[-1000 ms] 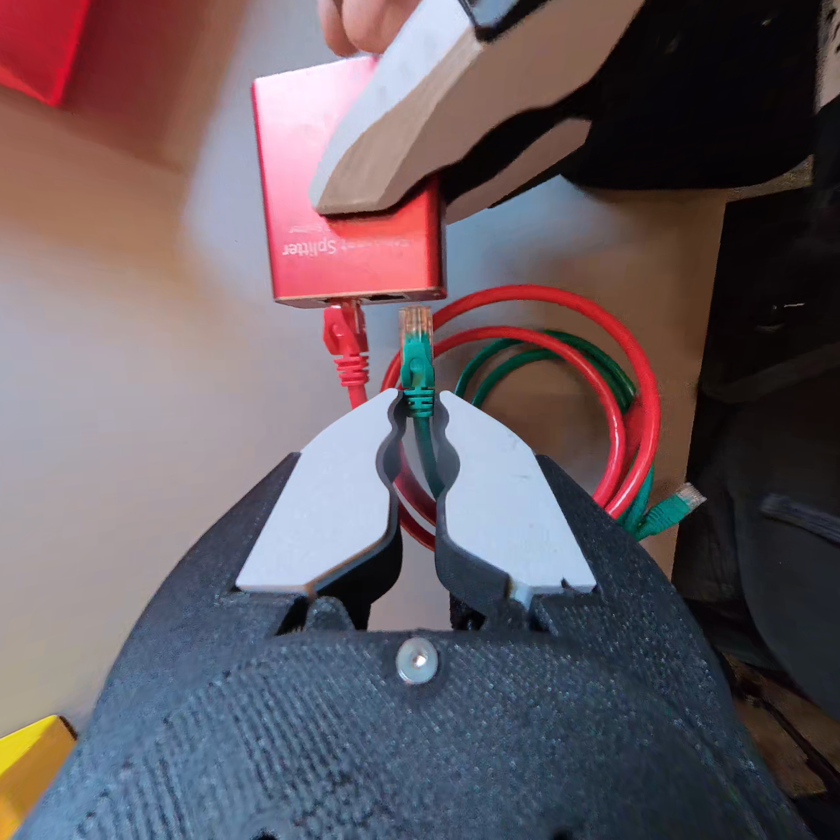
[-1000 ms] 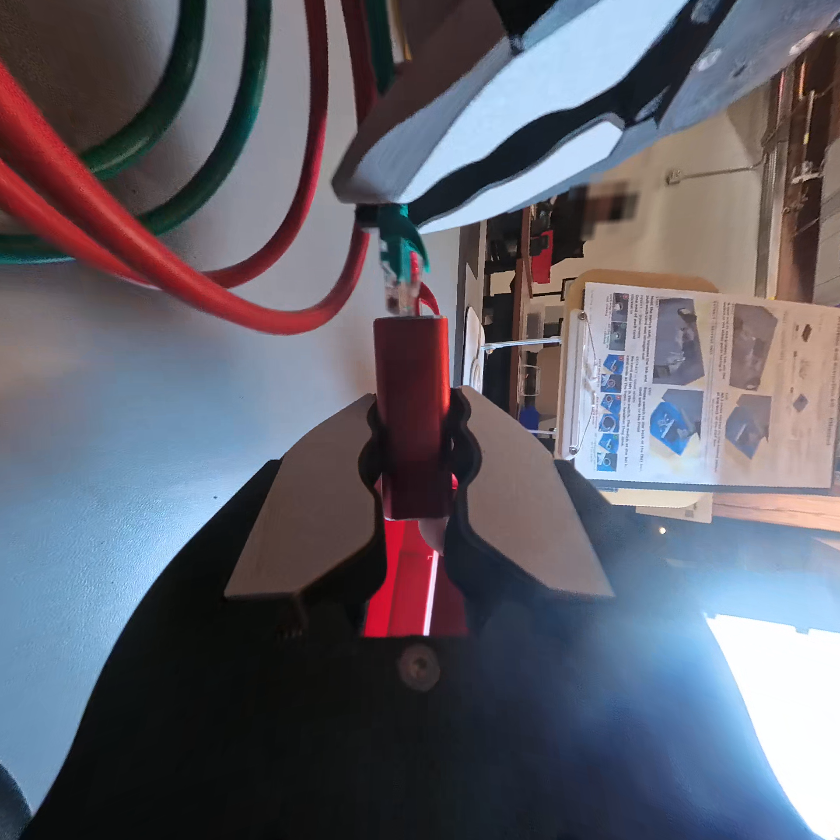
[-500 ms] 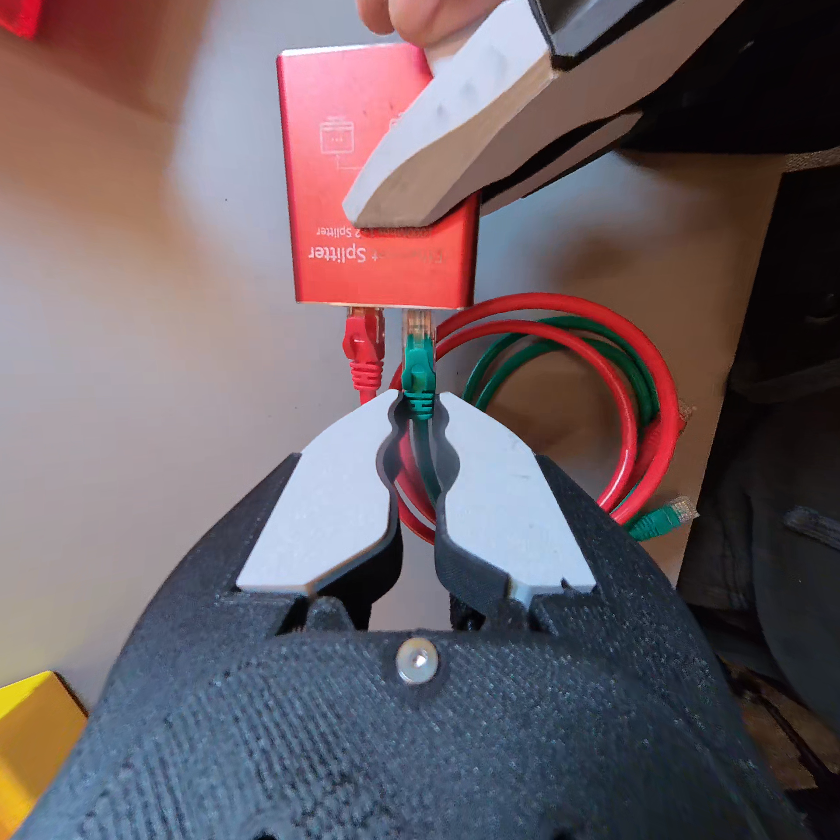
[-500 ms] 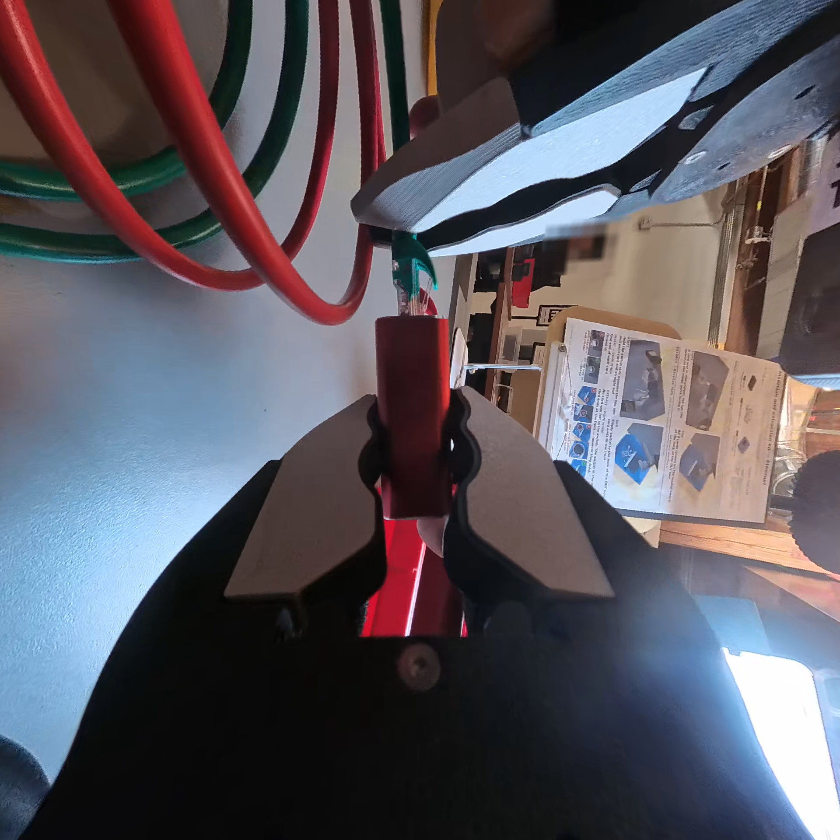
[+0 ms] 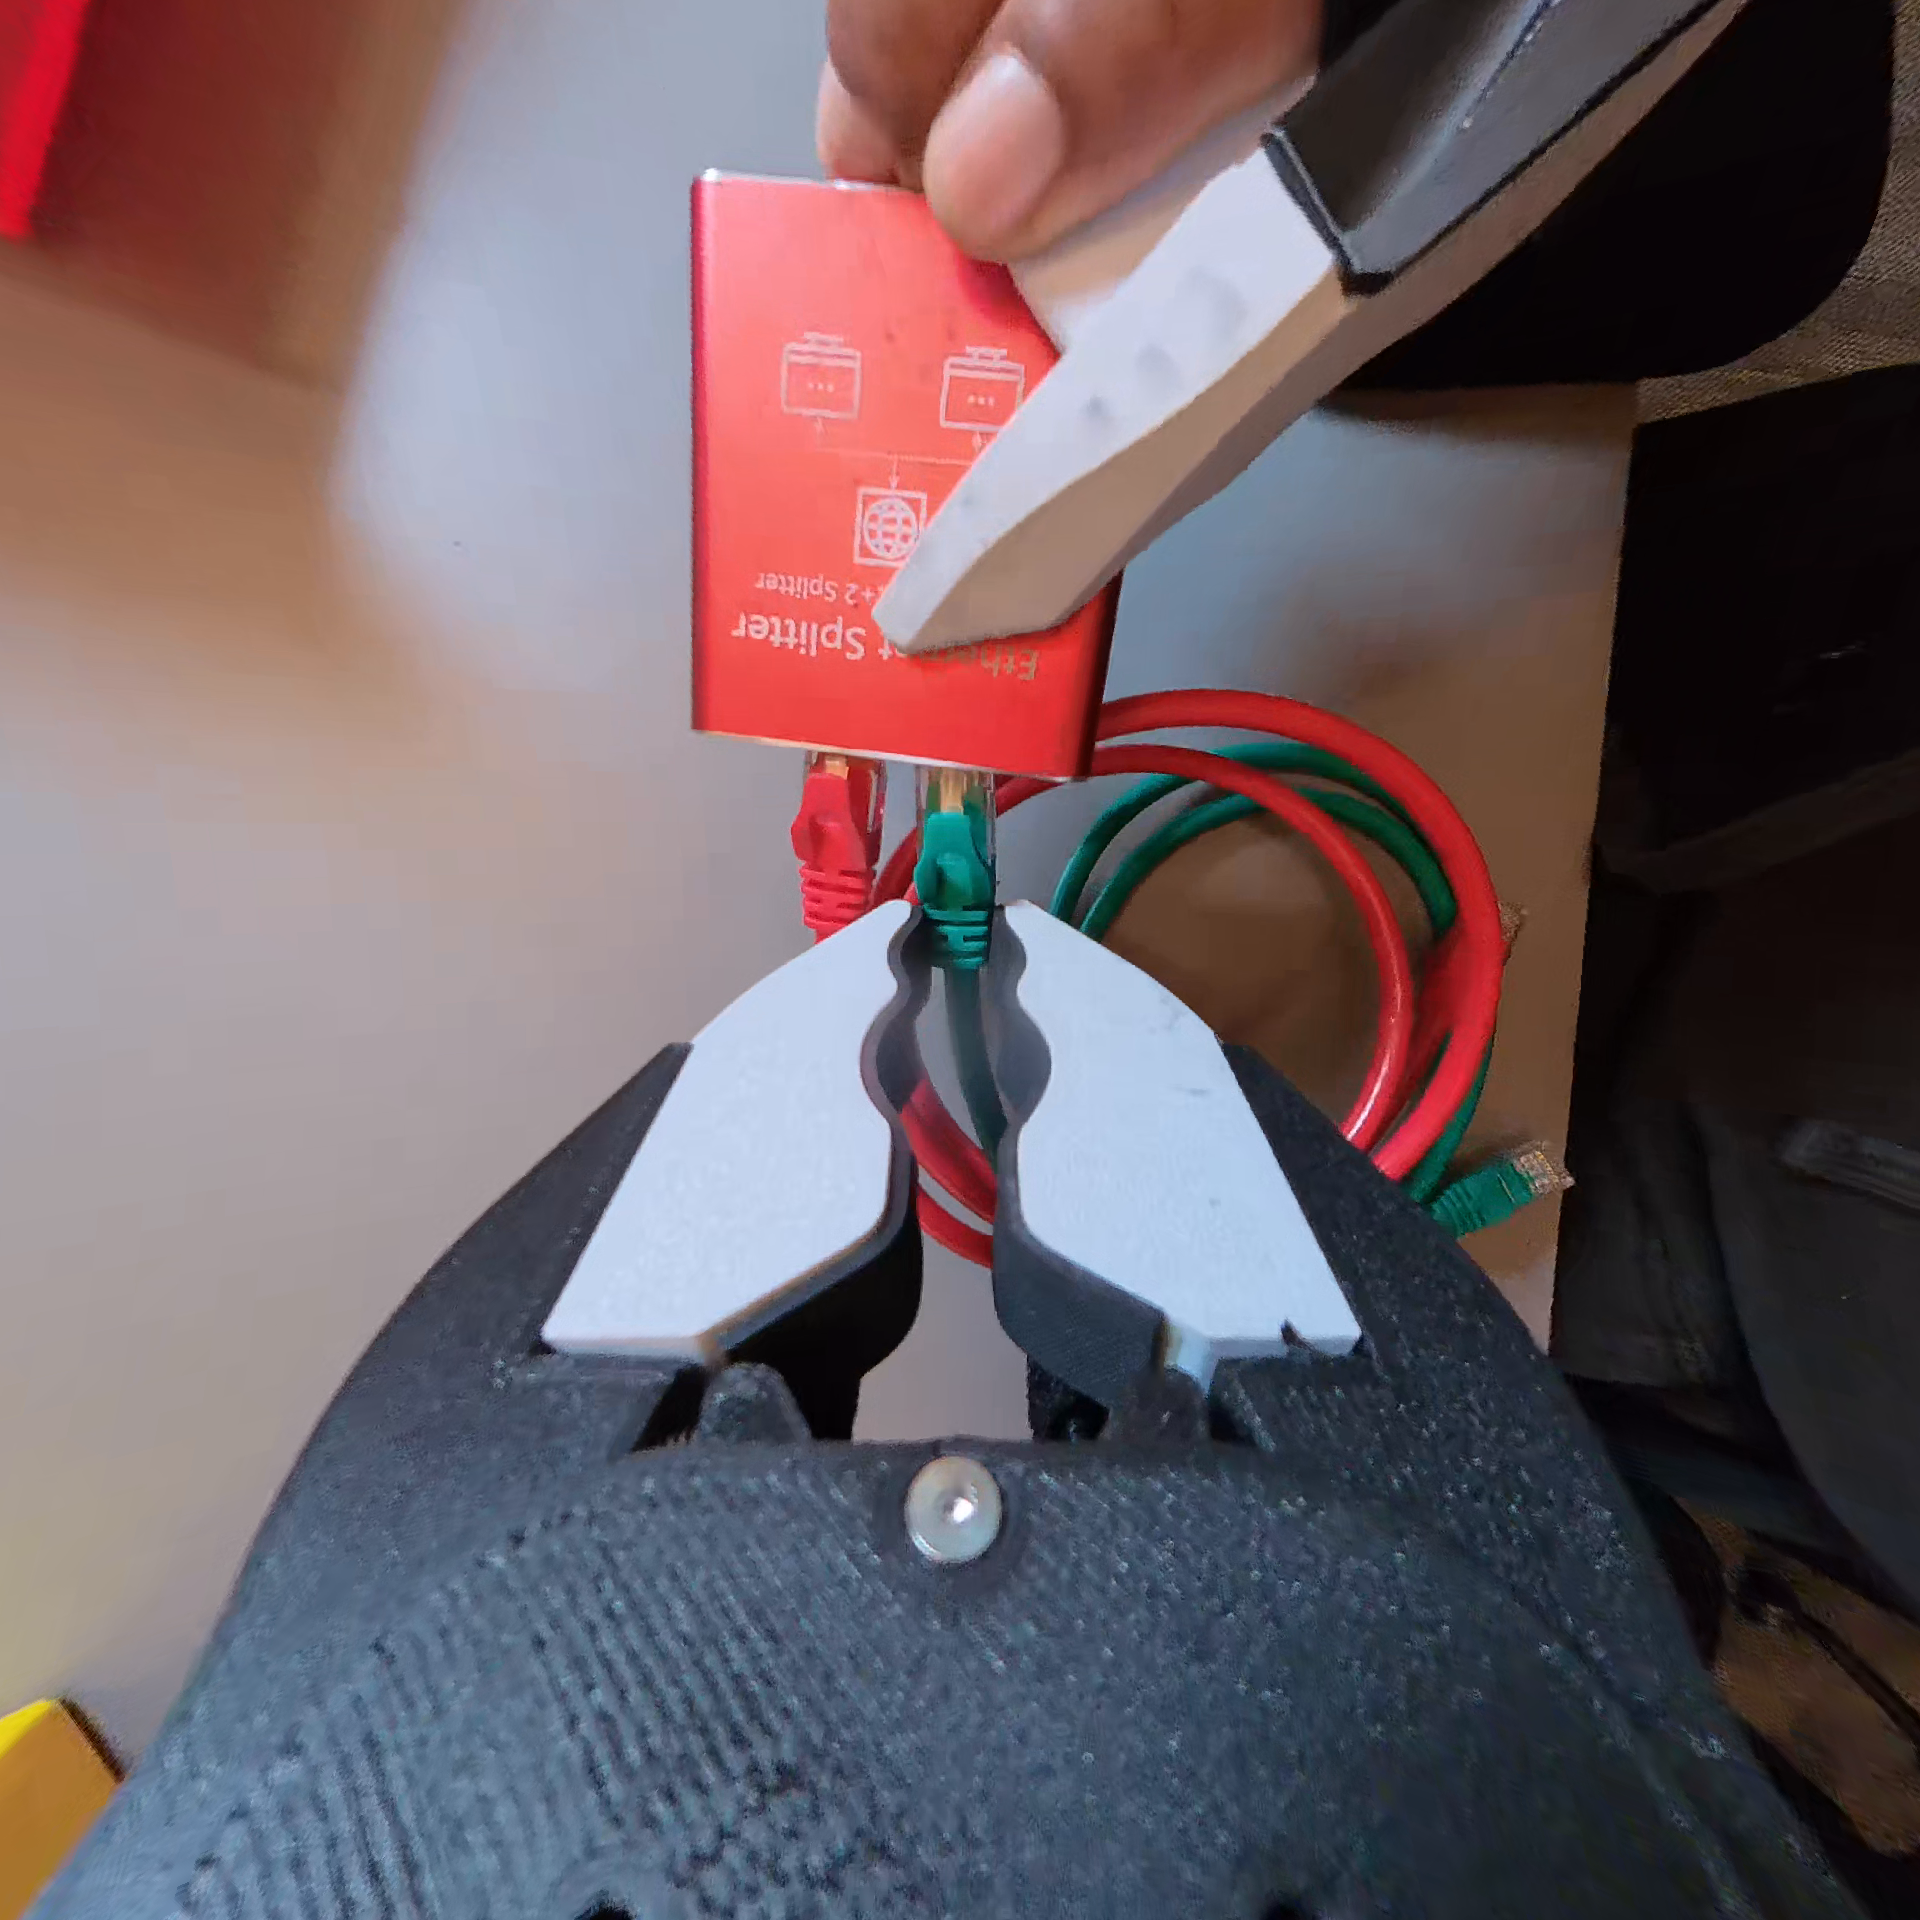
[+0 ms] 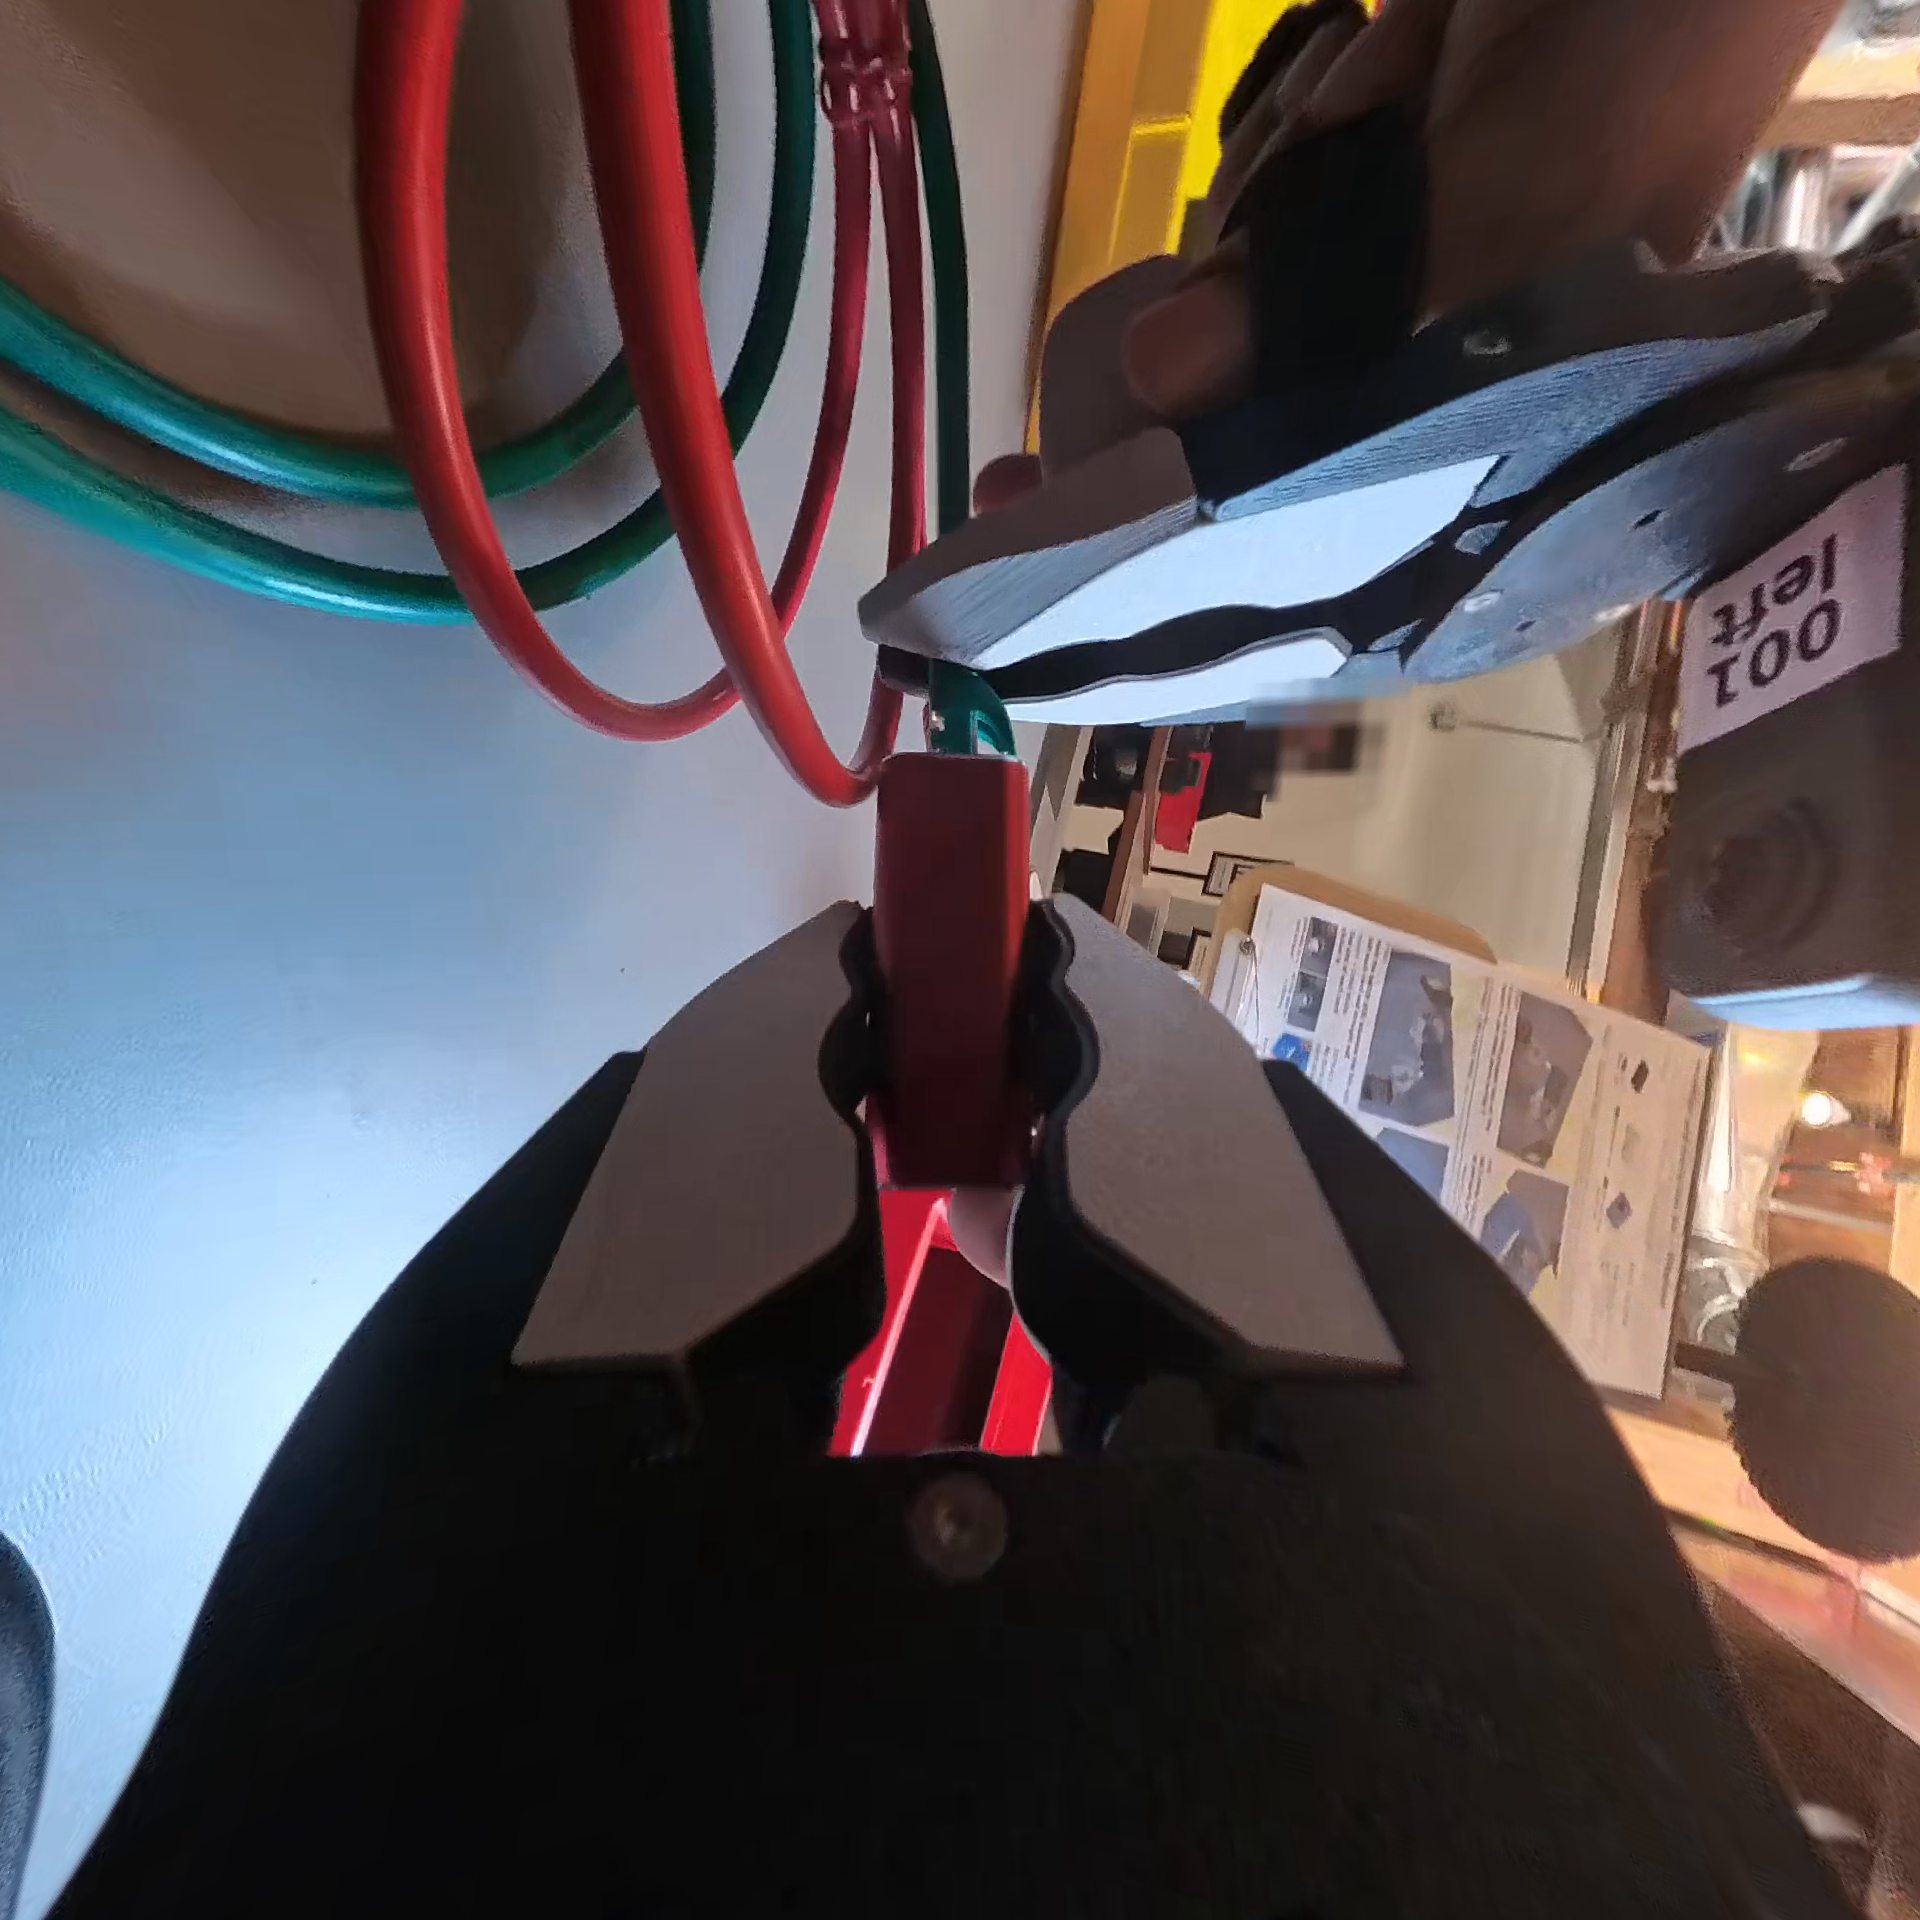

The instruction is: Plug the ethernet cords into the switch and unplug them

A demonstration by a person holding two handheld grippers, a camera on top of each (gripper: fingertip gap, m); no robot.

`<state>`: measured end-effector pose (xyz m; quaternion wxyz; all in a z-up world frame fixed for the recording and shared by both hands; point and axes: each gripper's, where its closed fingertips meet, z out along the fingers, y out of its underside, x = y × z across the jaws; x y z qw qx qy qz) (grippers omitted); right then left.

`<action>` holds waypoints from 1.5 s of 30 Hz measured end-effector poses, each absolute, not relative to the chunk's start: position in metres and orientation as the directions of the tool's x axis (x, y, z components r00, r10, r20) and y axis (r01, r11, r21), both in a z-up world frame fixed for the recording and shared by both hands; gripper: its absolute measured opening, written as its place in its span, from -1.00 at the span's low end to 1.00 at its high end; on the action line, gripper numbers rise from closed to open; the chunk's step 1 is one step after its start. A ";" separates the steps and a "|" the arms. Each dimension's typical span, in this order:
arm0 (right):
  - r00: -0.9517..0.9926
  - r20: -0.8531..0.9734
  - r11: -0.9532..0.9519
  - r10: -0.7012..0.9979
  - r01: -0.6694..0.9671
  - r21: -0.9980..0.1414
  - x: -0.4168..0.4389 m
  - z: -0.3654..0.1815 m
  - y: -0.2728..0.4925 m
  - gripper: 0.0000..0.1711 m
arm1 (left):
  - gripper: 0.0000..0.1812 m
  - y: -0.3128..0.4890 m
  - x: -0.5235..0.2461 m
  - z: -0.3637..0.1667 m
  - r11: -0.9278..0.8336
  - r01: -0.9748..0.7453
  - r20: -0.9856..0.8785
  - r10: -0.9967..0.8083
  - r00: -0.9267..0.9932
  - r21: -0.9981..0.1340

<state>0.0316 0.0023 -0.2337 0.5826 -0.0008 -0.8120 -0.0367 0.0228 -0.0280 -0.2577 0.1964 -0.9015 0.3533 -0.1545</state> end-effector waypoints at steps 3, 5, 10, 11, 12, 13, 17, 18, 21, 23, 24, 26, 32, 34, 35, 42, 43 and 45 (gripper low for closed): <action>-0.361 0.930 0.997 -0.076 -0.022 0.073 0.036 -0.235 -0.003 -0.71 | -0.91 -0.034 0.030 -0.259 -0.639 -0.613 0.129 -0.733 0.667 -0.464; -0.382 0.917 0.993 -0.116 -0.036 0.110 0.038 -0.238 -0.002 -0.71 | -0.91 -0.032 0.033 -0.263 -0.637 -0.614 0.113 -0.731 0.673 -0.466; -0.417 0.902 0.994 -0.113 -0.061 0.096 0.047 -0.244 -0.002 -0.71 | -0.91 -0.033 0.043 -0.269 -0.628 -0.589 0.131 -0.733 0.667 -0.509; -0.417 0.903 0.995 -0.102 -0.062 0.084 0.048 -0.244 -0.002 -0.70 | -0.91 -0.033 0.045 -0.269 -0.630 -0.575 0.141 -0.729 0.670 -0.522; -0.415 0.907 0.997 -0.077 -0.053 0.060 0.049 -0.242 -0.001 -0.70 | -0.90 -0.034 0.046 -0.266 -0.643 -0.545 0.171 -0.717 0.676 -0.539; -0.412 0.910 0.999 -0.039 -0.022 0.033 0.048 -0.240 0.002 -0.70 | -0.89 -0.033 0.046 -0.262 -0.660 -0.502 0.204 -0.696 0.689 -0.559; -0.375 0.926 0.994 0.044 0.107 -0.004 0.042 -0.234 0.021 -0.68 | -0.89 -0.026 0.041 -0.246 -0.703 -0.364 0.285 -0.625 0.727 -0.611; -0.364 0.929 0.991 0.066 0.136 -0.017 0.040 -0.234 0.025 -0.66 | -0.89 -0.027 0.039 -0.246 -0.710 -0.360 0.283 -0.615 0.736 -0.606; -0.394 0.915 0.977 0.088 0.213 -0.002 0.038 -0.244 0.037 -0.65 | -0.89 -0.029 0.047 -0.236 -0.704 -0.322 0.325 -0.619 0.715 -0.633; -0.399 0.916 0.983 0.044 0.183 0.032 0.035 -0.250 0.032 -0.69 | -0.89 -0.022 0.038 -0.240 -0.713 -0.337 0.271 -0.592 0.759 -0.615; -0.384 0.923 0.986 0.025 0.162 0.041 0.033 -0.248 0.027 -0.70 | -0.89 -0.022 0.036 -0.241 -0.728 -0.322 0.286 -0.577 0.765 -0.605; -0.395 0.917 0.981 0.057 0.192 0.021 0.031 -0.248 0.030 -0.70 | -0.89 -0.026 0.036 -0.241 -0.732 -0.321 0.307 -0.582 0.753 -0.600; -0.342 0.938 0.990 0.050 0.139 -0.002 0.032 -0.238 0.026 -0.70 | -0.89 -0.034 0.024 -0.253 -0.754 -0.354 0.253 -0.557 0.791 -0.553; -0.339 0.940 0.990 0.052 0.142 -0.003 0.031 -0.237 0.025 -0.70 | -0.88 -0.034 0.022 -0.258 -0.751 -0.368 0.229 -0.558 0.798 -0.549; -0.338 0.940 0.990 0.054 0.143 -0.005 0.031 -0.238 0.026 -0.70 | -0.88 -0.033 0.022 -0.259 -0.745 -0.368 0.217 -0.557 0.801 -0.556; -0.342 0.937 0.990 0.076 0.140 -0.029 0.033 -0.241 0.024 -0.69 | -0.78 -0.048 0.016 -0.261 -0.703 -0.443 0.085 -0.578 0.812 -0.556; -0.342 0.937 0.990 0.075 0.139 -0.029 0.033 -0.241 0.023 -0.69 | -0.77 -0.051 0.014 -0.262 -0.700 -0.456 0.065 -0.580 0.812 -0.550; -0.339 0.938 0.991 0.074 0.133 -0.030 0.033 -0.240 0.022 -0.69 | -0.76 -0.056 0.012 -0.263 -0.692 -0.467 0.045 -0.583 0.811 -0.550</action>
